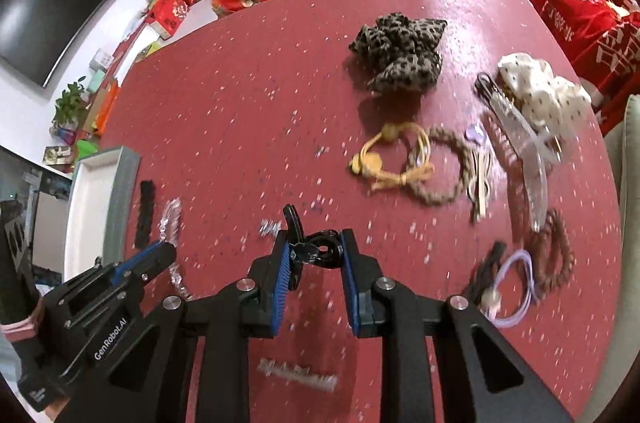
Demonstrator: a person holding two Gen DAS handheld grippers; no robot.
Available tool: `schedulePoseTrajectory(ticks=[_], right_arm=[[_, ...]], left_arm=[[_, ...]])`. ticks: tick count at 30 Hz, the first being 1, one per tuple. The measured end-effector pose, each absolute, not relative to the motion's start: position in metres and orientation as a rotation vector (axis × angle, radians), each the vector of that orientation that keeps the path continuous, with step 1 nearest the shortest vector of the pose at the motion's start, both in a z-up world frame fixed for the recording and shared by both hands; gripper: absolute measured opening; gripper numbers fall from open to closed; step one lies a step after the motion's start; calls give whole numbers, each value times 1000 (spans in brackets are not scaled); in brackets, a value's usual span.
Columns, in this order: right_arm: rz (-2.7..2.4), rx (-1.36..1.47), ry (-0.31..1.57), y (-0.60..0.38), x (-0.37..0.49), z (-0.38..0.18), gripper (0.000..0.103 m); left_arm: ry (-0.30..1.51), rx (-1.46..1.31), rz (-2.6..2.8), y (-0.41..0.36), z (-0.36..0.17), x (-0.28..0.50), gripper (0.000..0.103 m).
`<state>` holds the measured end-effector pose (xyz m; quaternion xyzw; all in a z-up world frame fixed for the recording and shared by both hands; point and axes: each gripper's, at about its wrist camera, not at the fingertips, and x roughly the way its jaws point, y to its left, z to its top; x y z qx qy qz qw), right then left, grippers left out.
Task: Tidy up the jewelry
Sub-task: 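Carry the claw clip and bracelet into the white tray and open both tools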
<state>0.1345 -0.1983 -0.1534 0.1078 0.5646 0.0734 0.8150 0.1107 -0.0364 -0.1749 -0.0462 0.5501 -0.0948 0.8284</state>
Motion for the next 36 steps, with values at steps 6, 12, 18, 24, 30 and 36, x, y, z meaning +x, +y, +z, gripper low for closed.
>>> schedulePoseTrajectory(ticks=[6,12,18,24,30,36], right_arm=[[166,238,1210,-187,114,-142,26],[176,242,1215,-172,100,-130,26],[199,217,1213,-149,97,-119,26],[252,189,1199,-112,107,-107,26],[337,147,1176,-61,123,-95,26],[425,103,1155,-2,143,-91,26]], left_arm=[[1159,-103,-215,-19,-158,92,5],[1133,-137,-212,2,-137,78,5],[1083,-166,-204,28,-114,69,5],[1031,-196,-159,66,-93,66,5],[983,-213,-85,113,-81,68,5],[963,-213,4,160,-88,76,5]])
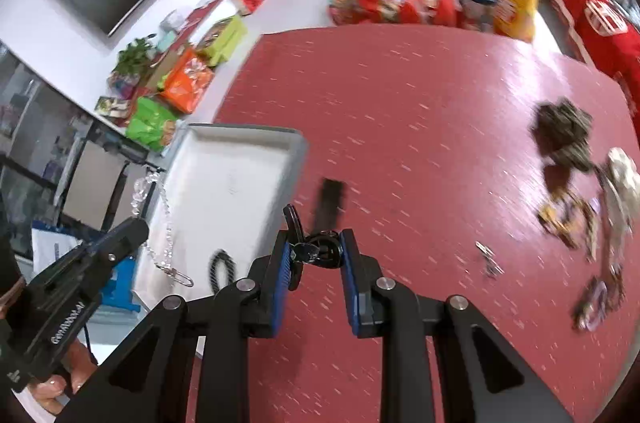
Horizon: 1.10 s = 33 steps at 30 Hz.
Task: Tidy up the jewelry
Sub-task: 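Carry the claw clip and bracelet into the white tray and open both tools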
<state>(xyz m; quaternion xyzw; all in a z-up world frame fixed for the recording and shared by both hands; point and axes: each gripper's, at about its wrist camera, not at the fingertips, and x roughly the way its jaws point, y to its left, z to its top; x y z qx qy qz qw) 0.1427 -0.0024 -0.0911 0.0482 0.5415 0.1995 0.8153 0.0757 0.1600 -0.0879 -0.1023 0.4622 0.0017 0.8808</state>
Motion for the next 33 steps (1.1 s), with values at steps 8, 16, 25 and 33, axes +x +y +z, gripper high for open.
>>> schedulePoseTrajectory(ticks=[8,16,25,33], right_arm=[[513,55,1154,68,172,-106,26],[525,44,1178,101,203,-136,26],[474,27,1255,107,220,-185,26],[459,-3,1272,109,226,-200,26]], left_arm=[[990,-173,126,204,-123,104,5],[1024,-114,157,205,-167,132,5],[1064,-94,173,201,-197,145,5],[1111,-95,182,196,-213,148,5]])
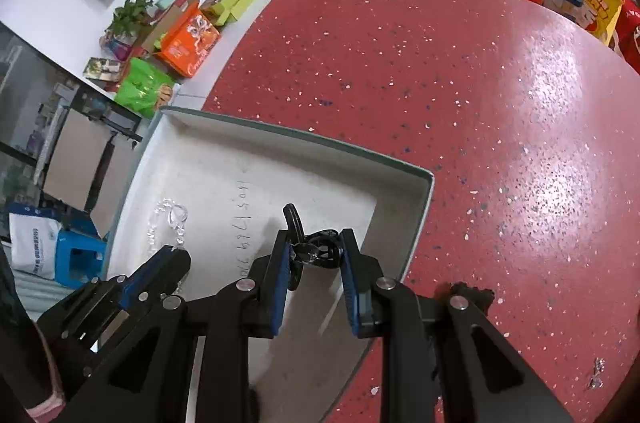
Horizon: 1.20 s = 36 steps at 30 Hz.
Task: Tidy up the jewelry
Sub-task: 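Carry the claw clip and bracelet into the white tray and open both tools, then move both tools back toward the remaining black hair clip and silver pieces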
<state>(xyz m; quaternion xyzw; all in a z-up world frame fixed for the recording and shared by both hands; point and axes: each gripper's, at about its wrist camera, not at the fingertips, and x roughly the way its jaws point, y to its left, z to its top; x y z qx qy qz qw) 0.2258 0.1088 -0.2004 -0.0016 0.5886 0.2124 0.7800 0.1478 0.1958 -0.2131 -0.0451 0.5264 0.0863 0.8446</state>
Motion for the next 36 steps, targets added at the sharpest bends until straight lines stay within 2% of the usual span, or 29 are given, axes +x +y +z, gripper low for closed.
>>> schedulePoseTrajectory(ticks=[6,10,23,24,25,26,28,33,36], right_arm=[[470,20,1297,114,229,-201,29],[491,41,1282,111,228,-193,52],[464,155,1240,64,215,-158,54],[457,162,1241,59,214,-157,54],[452,166,1240,54,212,-155,54],[448,169,1240,52,211,-154,54],[439,183,1238,43,207,-152,54],[412,217,1237,17,198,-149,56],[389,232,1235,2,189,-146,65]], left_arm=[[1130,-80,192,194,-213,149,6],[1144,-77,206,194,-213,148,6],[1169,-83,221,197,-205,140,7],[1169,-80,223,197,-205,140,12],[1170,-76,228,197,-205,140,61],[1160,-67,261,196,-203,138,102],[1106,-34,294,193,-196,133,102],[1123,-11,281,186,-203,131,102],[1109,-12,258,183,-199,127,102]])
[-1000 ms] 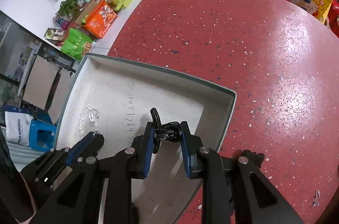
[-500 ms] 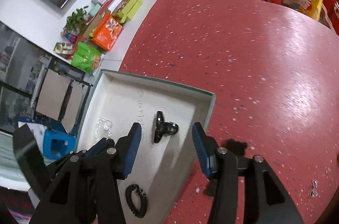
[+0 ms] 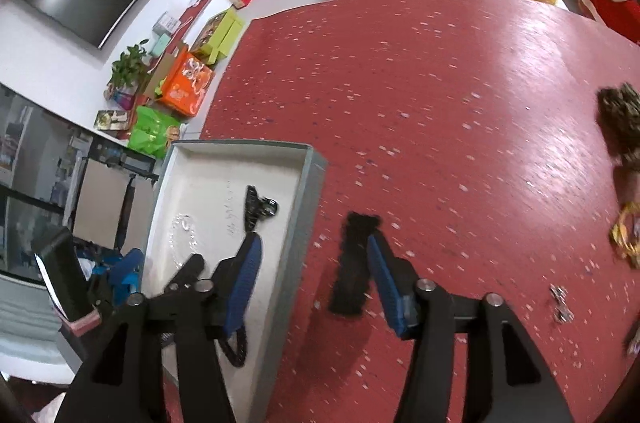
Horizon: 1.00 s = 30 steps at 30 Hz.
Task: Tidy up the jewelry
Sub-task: 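Move both tools back toward the remaining black hair clip and silver pieces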
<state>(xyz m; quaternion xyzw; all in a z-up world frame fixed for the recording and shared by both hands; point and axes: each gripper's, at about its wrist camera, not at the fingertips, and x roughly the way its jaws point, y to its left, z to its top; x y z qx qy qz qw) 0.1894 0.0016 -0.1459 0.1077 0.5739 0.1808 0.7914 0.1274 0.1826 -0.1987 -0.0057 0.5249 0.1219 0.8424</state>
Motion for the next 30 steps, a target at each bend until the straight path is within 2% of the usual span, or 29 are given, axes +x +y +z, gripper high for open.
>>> schedulePoseTrajectory(ticks=[3,7,20,30], right_arm=[[357,245,1232,-17,180,-144,75],[305,269,1237,-48,165,-144,79],[142,284,1257,-149,99,-148,82],[39,254,1273,-204,53,-159,82]], left_arm=[[1101,1,235,178,-189,126,102],[1113,12,178,163,-174,121,102],[1093,48,-9,77,-138,88,102],[1141,82,-138,5,-145,81,102]])
